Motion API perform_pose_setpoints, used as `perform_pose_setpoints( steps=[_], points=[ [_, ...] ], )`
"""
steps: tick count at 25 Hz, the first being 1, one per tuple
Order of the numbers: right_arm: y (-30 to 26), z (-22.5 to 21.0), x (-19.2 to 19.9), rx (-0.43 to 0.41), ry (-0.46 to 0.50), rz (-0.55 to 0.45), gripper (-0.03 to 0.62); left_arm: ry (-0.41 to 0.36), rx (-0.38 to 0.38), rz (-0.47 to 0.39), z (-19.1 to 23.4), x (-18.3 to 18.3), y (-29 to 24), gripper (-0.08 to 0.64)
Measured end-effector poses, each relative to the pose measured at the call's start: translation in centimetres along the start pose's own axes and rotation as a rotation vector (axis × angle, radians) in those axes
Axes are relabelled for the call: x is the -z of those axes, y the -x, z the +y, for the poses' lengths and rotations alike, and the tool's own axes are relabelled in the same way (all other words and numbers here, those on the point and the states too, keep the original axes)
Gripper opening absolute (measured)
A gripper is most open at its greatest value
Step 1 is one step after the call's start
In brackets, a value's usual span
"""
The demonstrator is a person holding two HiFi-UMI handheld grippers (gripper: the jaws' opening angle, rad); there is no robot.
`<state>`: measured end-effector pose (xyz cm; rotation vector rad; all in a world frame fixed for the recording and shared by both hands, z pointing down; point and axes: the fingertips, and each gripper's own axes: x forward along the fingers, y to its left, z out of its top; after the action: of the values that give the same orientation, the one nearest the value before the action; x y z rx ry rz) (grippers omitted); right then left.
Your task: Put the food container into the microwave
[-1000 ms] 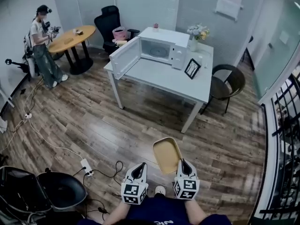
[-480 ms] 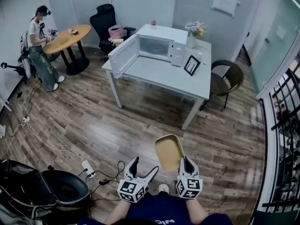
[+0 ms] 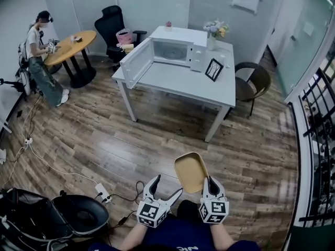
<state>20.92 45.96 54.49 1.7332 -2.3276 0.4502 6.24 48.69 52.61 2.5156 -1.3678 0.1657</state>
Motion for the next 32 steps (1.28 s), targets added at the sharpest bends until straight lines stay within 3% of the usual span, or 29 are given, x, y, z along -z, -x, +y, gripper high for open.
perform_pose_setpoints(
  steps=[3,7,16,24,32],
  points=[
    [-0.1,0.1,0.5,0.011,-0.021,0.008,0.031,-0.027,-0.013,0.038,0.5,0.6,-0.1,0.414],
    [-1.8,-0.3,1.0,0.004,-0.031,0.016,0.032,0.002,-0.023,0.032,1.5,1.0,-0.5,0.414],
    [-12.1,-3.3,-1.2,-0.064,-0.001,0.037,0.032,0.043,-0.078,0.013,5.8,-1.1,-8.0,0.414],
    [-24.0,-6.4,-7.8,-0.193,0.051,0.016,0.032,0.081,-0.203,-0.005,11.4,-4.8,-17.3,0.414],
    [-30.8,-10.4,-11.5,-0.229,0.07,0.0,0.034,0.132,-0.251,0.015,13.6,-5.8,-24.6,0.413]
  ],
)
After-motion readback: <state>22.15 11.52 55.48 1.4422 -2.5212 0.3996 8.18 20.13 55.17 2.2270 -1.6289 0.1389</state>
